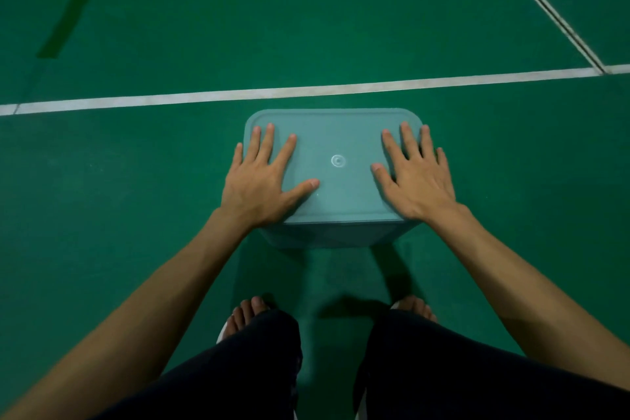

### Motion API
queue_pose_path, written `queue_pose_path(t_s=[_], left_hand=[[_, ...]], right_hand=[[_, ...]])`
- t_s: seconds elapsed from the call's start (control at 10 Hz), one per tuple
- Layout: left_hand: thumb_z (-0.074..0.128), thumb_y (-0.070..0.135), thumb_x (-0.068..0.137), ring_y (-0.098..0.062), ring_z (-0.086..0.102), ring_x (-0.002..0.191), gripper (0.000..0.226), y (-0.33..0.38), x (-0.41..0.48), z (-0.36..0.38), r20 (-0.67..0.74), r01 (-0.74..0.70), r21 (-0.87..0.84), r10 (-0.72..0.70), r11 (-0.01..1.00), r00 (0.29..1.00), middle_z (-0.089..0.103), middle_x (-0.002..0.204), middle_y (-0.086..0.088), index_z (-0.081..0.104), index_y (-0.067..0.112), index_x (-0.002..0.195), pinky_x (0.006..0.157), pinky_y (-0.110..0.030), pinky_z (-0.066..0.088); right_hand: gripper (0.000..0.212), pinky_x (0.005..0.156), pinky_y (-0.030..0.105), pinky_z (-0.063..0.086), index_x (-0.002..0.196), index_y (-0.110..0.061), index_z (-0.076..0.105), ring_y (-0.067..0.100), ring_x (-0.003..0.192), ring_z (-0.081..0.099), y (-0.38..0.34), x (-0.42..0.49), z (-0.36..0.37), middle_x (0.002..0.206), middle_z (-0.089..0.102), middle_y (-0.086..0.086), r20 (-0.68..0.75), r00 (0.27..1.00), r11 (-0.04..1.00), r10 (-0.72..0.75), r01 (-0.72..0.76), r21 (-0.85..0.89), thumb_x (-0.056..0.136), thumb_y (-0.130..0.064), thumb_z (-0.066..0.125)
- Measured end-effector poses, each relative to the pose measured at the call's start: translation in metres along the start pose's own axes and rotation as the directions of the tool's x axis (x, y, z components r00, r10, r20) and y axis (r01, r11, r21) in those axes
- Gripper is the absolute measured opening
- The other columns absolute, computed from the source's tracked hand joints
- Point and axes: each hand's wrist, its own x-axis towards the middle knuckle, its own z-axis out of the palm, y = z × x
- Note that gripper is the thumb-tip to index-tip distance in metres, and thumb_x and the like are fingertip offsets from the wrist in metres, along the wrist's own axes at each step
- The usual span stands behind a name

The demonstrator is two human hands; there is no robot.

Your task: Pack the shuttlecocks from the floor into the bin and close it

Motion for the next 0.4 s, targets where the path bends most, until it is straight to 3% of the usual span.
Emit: queue_pose_path(t_s=[0.1, 0.3, 0.4], left_hand=[[0.017, 0.087, 0.085, -0.027, -0.005, 0.157, 0.095, 0.003, -0.001, 0.0, 0.004, 0.015, -0.008, -0.015, 1.0, 1.0, -0.001, 0.171, -0.008, 0.01, 0.034, 0.163, 0.126, -0.052, 0.005], [0.019, 0.089, 0.081, -0.022, -0.013, 0.156, 0.098, 0.0, 0.001, -0.014, 0.112, 0.025, -0.087, -0.015, 0.996, 0.994, -0.007, 0.17, -0.005, 0.009, 0.036, 0.162, 0.125, -0.054, -0.002], [0.017, 0.091, 0.075, -0.02, -0.011, 0.157, 0.101, -0.003, 0.001, -0.025, 0.154, 0.057, -0.196, -0.027, 0.979, 0.988, -0.003, 0.171, -0.001, 0.015, 0.038, 0.161, 0.123, -0.059, -0.005]], right_hand=[[0.081, 0.124, 0.056, 0.009, 0.163, -0.029, 0.008, 0.034, 0.156, -0.009, 0.002, -0.001, 0.005, 0.171, -0.002, 0.005, 0.027, 1.0, 1.0, 0.012, -0.012, -0.006, 0.095, -0.071, 0.017], [0.084, 0.125, 0.055, 0.006, 0.163, -0.029, 0.007, 0.035, 0.156, -0.01, -0.003, -0.002, -0.008, 0.171, -0.003, 0.006, 0.081, 0.997, 1.0, 0.011, -0.013, 0.026, 0.093, -0.075, 0.02], [0.08, 0.124, 0.056, 0.005, 0.162, -0.03, 0.011, 0.033, 0.156, -0.008, 0.004, -0.003, -0.022, 0.171, -0.002, 0.004, 0.098, 0.995, 0.992, -0.005, -0.008, 0.125, 0.096, -0.072, 0.025]])
